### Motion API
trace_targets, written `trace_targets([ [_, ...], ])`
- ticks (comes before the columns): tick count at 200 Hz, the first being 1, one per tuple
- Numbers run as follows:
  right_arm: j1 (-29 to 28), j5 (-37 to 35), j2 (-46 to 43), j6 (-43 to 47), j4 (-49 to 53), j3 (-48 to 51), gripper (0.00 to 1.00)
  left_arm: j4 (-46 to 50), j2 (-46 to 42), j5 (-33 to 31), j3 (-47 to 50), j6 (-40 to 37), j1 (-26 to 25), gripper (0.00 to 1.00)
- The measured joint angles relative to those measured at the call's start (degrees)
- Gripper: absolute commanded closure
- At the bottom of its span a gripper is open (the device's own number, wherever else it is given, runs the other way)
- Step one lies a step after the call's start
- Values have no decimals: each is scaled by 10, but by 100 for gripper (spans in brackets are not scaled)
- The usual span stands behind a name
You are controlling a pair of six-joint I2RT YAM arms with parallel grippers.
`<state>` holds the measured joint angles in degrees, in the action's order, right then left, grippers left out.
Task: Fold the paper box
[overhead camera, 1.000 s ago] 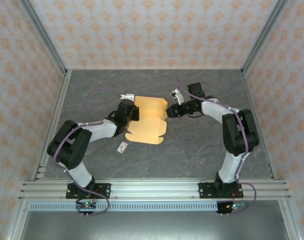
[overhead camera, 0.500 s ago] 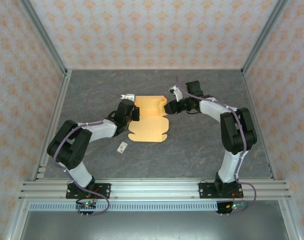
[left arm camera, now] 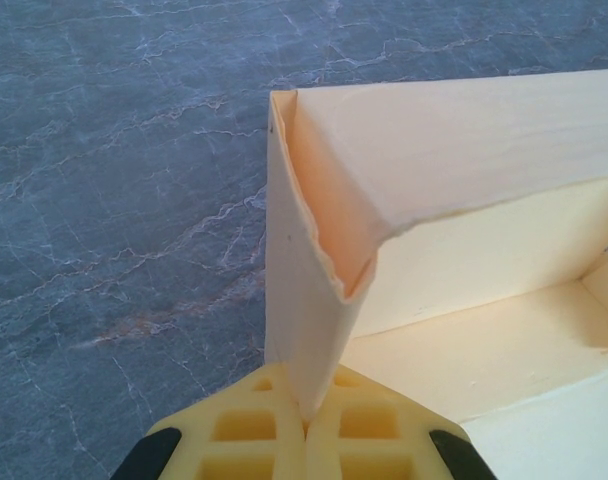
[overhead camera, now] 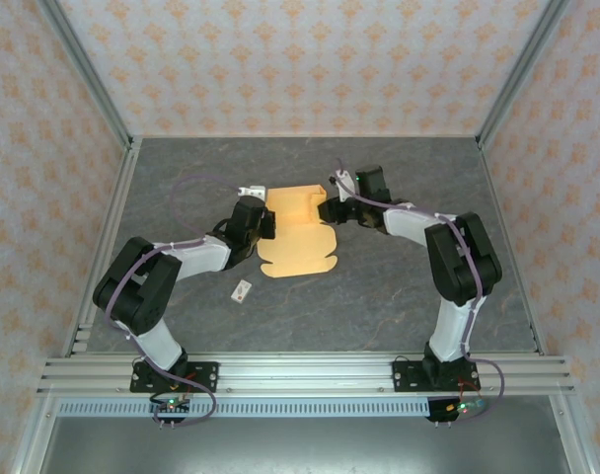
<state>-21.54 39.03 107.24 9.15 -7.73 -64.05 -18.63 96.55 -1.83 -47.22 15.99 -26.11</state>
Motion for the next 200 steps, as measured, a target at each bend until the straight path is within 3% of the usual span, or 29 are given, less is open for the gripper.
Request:
trace_targets([
  [88, -59, -202, 0, -57, -98, 31, 76, 5, 17, 1, -23, -5, 0, 100],
  [139, -98, -328, 23, -76, -103, 24, 83, 18, 26, -4, -30, -6, -2, 100],
  [200, -117, -416, 50, -110, -70, -26, 89, 19, 26, -6, -31, -4, -7, 100],
])
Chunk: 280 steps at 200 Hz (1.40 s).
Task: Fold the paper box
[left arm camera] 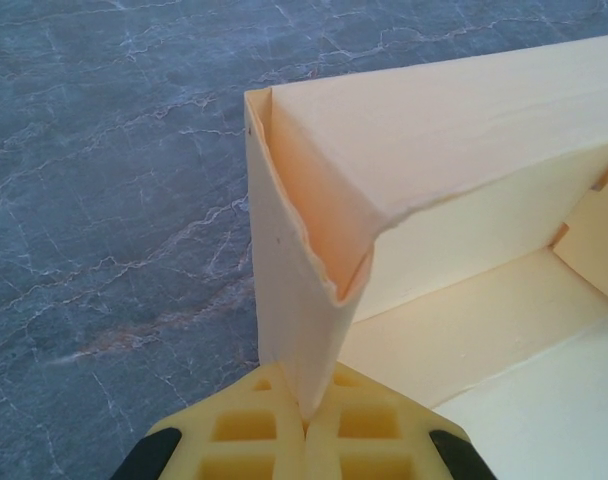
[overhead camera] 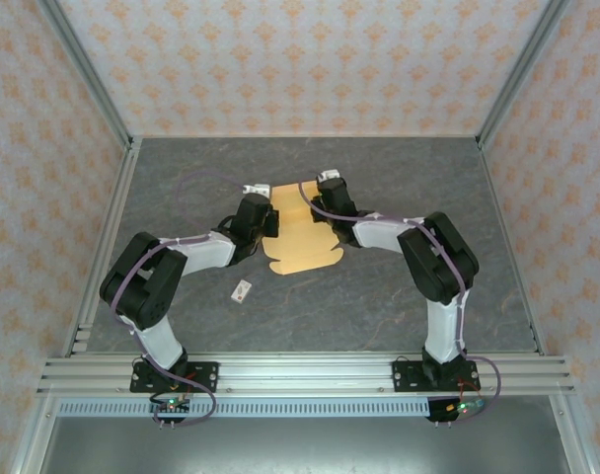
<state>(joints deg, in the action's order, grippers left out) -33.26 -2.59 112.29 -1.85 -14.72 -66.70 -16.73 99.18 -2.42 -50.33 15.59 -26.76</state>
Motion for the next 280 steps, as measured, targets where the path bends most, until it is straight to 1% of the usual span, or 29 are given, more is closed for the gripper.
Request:
trace_targets([
  [26, -8, -35, 7, -21, 22, -14, 91, 1, 0, 0, -3, 0, -4, 100],
  [66, -17, -71, 12, -49, 57, -34, 92, 1, 0, 0, -3, 0, -6, 100],
  [89, -20, -80, 12, -57, 68, -38, 89, 1, 0, -1, -3, 0, -6, 100],
  [131, -20, -78, 11, -58, 75, -38, 76, 7, 0, -6, -6, 0, -7, 100],
  [165, -18, -73, -5, -50, 82, -29, 63, 16, 0, -22, -8, 9, -10, 100],
  [190, -15, -66, -29, -48, 88, -14, 62, 21, 0, -27, -15, 11, -10, 100],
  [223, -11, -42, -54, -45, 93, 2, 45, 25, 0, -28, -17, 11, -10, 100],
  [251, -5, 3, -66, -42, 94, 11, 36, 32, 0, -28, -17, 11, -10, 100],
  [261, -4, 16, -68, -41, 94, 11, 29, 34, 0, -28, -17, 11, -10, 100],
  [280, -4, 44, -74, -41, 94, 12, 23, 38, 0, -28, -18, 11, -10, 100],
])
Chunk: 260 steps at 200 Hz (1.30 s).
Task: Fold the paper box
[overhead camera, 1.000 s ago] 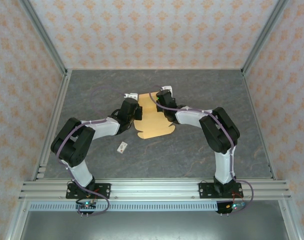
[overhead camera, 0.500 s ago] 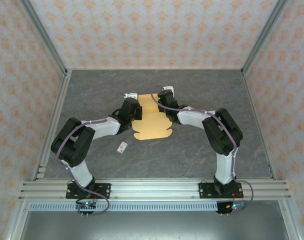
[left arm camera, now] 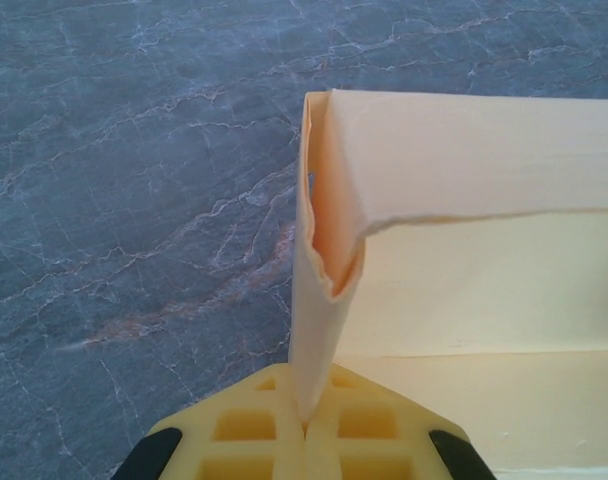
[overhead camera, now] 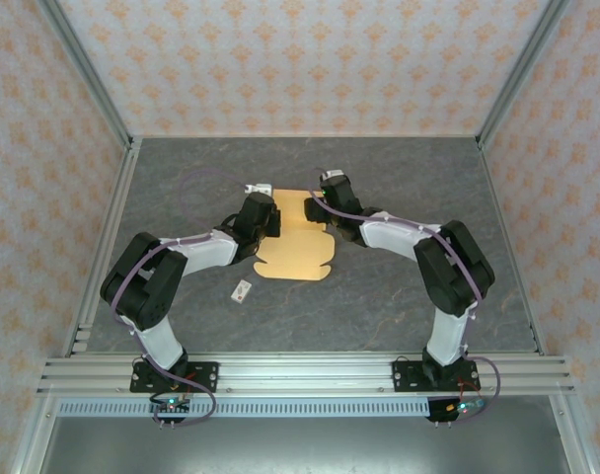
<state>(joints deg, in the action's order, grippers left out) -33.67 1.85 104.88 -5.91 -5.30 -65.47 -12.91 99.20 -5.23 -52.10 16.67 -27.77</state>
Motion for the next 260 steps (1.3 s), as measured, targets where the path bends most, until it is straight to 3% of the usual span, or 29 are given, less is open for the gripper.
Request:
trace_targets([
  [19, 0, 23, -11, 0, 0, 4, 16, 7, 5, 0, -7, 0, 0, 100],
  [85, 0, 62, -103, 0, 33, 47, 8, 82, 6, -15, -50, 0, 0, 100],
  [115, 0, 70, -193, -2, 58, 85, 8, 181, 6, -8, -101, -3, 2, 100],
  [156, 0, 69, -298, -12, 90, 129, 8, 326, 6, 95, -164, -23, 35, 100],
  [195, 0, 65, -339, -16, 129, 134, 8, 462, 7, 143, -229, -64, 48, 100],
  [260, 0, 65, -361, -21, 135, 170, 8, 623, 77, 151, -311, -115, 47, 100],
])
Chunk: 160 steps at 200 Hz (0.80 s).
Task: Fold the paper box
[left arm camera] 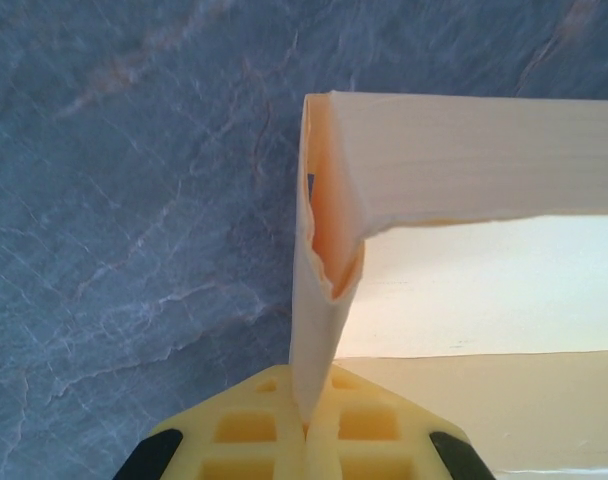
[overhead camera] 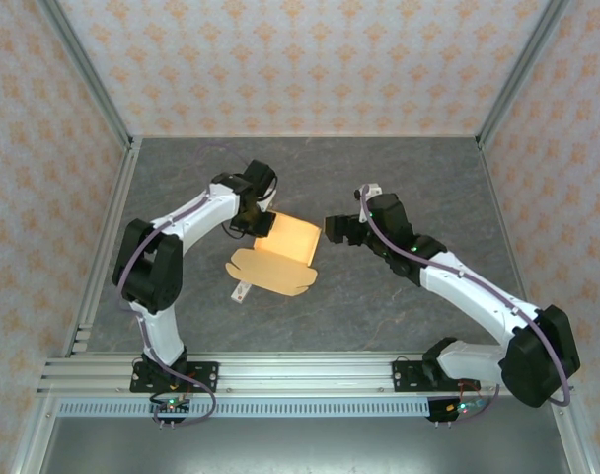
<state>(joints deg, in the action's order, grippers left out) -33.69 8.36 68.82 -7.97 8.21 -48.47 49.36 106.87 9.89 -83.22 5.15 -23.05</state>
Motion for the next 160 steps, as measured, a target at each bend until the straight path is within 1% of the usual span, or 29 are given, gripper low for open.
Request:
trace_targets([
  [25, 0, -3, 0, 0, 0, 6, 8, 48, 42, 0, -41, -14, 0, 100],
  [70, 0, -15, 0, 2, 0, 7, 8, 104, 108, 0, -107, -27, 0, 100],
  [100, 0, -20, 0, 3, 0, 9, 9, 148, 148, -2, -160, -36, -2, 96],
  [142, 0, -29, 5, 5, 0, 14, 9, 202, 210, -16, -240, -42, -6, 85],
  [160, 0, -32, 6, 5, -1, 15, 9, 214, 241, -20, -267, -42, -9, 84],
])
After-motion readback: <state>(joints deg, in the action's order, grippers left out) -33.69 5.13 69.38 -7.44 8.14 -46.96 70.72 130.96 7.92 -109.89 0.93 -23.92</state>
